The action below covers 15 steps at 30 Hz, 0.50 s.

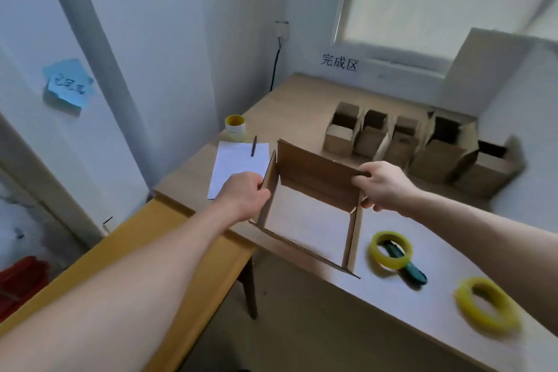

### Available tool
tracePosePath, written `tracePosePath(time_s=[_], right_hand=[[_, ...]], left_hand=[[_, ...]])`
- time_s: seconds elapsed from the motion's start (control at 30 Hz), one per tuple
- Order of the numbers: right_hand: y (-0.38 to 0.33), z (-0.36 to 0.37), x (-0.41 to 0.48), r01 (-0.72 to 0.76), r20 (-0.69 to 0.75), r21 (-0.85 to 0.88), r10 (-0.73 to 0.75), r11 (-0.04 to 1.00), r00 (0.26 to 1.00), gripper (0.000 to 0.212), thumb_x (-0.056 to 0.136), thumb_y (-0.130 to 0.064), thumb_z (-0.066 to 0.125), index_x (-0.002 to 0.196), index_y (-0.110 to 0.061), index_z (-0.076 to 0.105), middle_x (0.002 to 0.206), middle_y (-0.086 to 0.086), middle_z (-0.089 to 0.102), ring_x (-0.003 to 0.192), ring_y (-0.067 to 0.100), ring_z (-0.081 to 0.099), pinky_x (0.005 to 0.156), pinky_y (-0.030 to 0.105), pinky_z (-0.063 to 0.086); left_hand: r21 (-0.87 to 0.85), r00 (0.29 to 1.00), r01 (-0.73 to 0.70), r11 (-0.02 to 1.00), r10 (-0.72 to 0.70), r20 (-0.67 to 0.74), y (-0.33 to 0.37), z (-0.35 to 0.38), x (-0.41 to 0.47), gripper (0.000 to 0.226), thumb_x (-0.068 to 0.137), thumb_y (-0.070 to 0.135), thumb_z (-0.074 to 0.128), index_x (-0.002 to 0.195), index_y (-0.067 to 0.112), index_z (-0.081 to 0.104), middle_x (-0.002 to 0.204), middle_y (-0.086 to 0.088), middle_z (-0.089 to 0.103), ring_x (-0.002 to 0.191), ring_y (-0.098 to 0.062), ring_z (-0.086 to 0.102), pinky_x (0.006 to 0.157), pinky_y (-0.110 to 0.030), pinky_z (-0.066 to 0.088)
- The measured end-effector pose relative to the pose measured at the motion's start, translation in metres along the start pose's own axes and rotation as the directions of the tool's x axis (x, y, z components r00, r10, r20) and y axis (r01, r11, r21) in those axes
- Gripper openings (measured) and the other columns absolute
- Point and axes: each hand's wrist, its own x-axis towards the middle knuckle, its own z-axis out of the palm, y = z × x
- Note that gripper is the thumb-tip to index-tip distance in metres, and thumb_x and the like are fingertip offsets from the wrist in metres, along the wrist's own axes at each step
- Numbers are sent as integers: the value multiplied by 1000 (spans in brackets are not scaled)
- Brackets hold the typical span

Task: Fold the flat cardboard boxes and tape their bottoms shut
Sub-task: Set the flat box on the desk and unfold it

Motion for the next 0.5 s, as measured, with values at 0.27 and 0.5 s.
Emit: tracePosePath(time_s=[0.27, 0.5], right_hand=[[73, -10, 77, -172, -14, 17, 173, 985, 985, 21, 97, -18, 49, 83, -8, 61, 77, 12, 72, 59, 19, 72, 55, 38, 61], [115, -23, 133, -308, -66, 59, 312, 949, 948, 29, 98, -18, 45, 83, -6, 65, 72, 10, 73, 65, 24, 73, 62, 44, 62]], left_hand=[[37, 964, -101, 994, 89, 250, 33, 71, 110, 20, 80, 15, 52, 63, 13, 40, 63, -6, 41, 60, -22, 40, 56, -33, 31], [23, 875, -269, 963, 234, 424, 75, 113, 185, 28, 78, 13, 57, 58, 15, 37, 58, -4, 40, 56, -22, 43, 54, -30, 33]])
